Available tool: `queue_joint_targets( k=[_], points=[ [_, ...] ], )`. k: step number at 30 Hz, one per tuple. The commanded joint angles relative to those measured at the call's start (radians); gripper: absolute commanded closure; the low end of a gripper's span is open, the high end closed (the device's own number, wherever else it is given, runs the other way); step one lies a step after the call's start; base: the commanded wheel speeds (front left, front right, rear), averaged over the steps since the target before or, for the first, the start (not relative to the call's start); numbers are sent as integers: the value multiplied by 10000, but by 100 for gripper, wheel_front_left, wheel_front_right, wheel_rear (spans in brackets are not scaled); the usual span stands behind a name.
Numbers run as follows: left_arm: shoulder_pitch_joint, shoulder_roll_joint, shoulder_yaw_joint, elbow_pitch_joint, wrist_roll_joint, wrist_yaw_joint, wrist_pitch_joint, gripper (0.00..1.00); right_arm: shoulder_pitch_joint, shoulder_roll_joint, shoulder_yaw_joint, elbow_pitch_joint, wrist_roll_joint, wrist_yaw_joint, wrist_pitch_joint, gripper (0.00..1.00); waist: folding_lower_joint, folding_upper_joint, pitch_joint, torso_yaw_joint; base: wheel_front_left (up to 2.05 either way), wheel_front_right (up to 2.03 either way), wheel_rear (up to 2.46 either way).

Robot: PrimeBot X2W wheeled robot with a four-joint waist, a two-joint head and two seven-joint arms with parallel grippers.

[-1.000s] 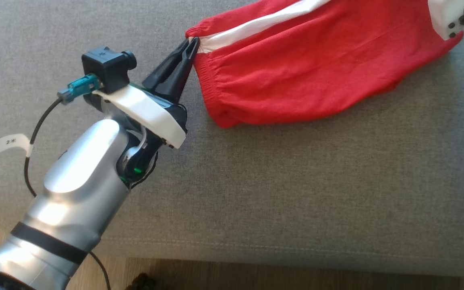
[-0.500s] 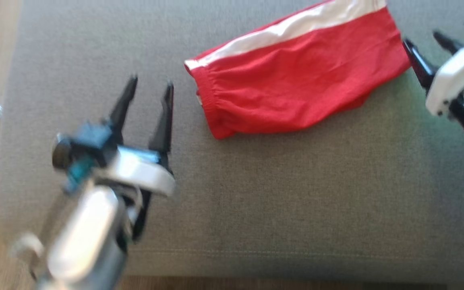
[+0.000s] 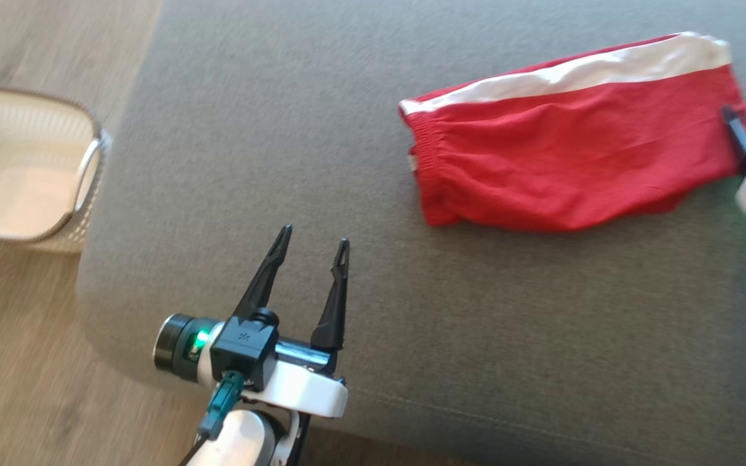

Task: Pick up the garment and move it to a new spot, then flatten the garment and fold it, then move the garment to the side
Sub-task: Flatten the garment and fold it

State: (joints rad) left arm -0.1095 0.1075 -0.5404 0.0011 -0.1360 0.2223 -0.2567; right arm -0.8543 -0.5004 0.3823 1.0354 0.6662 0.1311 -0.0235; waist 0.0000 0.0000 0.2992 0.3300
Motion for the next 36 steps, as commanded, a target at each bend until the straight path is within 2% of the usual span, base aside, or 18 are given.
queue_joint_targets(
  k=[1,6,10,13,14,15,16,17,18,27,36],
  points=[
    [-352,-65,274,-353,106,-71,-51,0,-474,-264,24,149,-353,-4,-198,0,0,0,401,369,0,0,0],
    [-459,-225,333,-241,233,-274,-51,0,-913,94,12,1249,-756,-4,-148,0,0,0,581,574,0,0,0],
    [-439,-283,531,-162,309,-322,-51,0,-717,722,390,1159,-475,-4,440,0,0,0,532,479,0,0,0],
    [-458,-317,573,-105,404,-400,-51,0,-508,836,773,932,-261,-4,843,0,0,0,480,391,0,0,0],
    [-473,-330,579,-99,430,-427,-51,0,-465,825,870,886,-200,-4,924,9,0,0,466,374,0,0,0],
    [-486,-343,586,-96,450,-451,-51,0,-438,810,936,864,-126,-4,999,39,0,0,455,361,0,0,0],
    [-496,-353,598,-98,471,-473,-51,0,-423,786,989,857,-62,-4,1048,61,0,0,450,350,0,0,0],
    [-503,-362,612,-103,489,-493,-51,0,-427,732,1037,885,-35,-4,1071,95,0,0,456,344,0,0,0],
    [-505,-371,626,-106,508,-511,-51,0,-446,667,1082,946,-36,-4,1076,100,0,0,462,336,0,0,0],
    [-384,-400,875,-166,638,-525,-51,0,-1067,448,939,1941,-534,-4,-46,100,0,0,324,-181,0,0,0],
    [-35,-322,1137,-216,757,-578,-51,0,-1341,366,1137,2301,-1324,-4,-784,100,0,0,-304,-1626,0,0,0]
  ],
)
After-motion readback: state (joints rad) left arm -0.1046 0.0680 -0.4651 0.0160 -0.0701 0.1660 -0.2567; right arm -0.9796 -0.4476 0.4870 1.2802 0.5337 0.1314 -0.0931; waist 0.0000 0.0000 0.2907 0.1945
